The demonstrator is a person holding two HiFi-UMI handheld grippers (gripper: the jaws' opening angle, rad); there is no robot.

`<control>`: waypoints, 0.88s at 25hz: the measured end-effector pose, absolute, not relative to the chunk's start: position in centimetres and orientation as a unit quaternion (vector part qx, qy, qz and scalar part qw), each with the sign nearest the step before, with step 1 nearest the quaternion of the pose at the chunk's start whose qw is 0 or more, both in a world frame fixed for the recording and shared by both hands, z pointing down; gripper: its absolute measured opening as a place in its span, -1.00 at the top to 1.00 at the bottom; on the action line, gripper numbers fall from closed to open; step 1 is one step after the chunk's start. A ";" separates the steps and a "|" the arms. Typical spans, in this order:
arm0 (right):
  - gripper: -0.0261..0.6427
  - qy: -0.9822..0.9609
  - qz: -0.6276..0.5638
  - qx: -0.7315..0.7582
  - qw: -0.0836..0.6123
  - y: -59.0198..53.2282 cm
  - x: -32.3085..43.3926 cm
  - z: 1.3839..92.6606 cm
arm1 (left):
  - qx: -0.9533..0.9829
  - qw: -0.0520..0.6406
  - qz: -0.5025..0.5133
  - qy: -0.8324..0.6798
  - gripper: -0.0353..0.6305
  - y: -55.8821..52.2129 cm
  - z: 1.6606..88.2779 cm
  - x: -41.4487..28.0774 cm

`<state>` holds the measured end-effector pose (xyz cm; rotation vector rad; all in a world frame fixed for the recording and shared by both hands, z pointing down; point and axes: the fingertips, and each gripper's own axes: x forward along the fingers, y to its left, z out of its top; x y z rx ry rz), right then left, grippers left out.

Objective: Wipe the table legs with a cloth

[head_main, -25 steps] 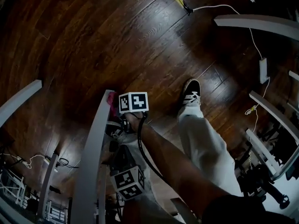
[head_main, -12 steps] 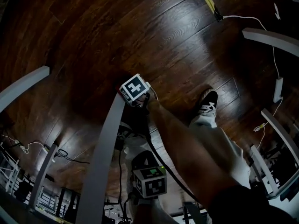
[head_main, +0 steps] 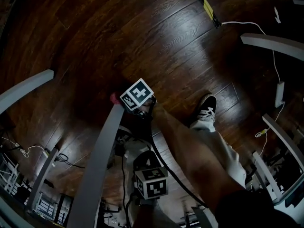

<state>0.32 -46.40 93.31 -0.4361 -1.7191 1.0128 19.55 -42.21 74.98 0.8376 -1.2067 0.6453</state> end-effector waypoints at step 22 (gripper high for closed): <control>0.77 -0.783 0.427 -0.354 0.281 -44.8 -2.0 43.4 | 0.343 0.692 0.195 -0.604 0.89 -41.6 56.2 19.8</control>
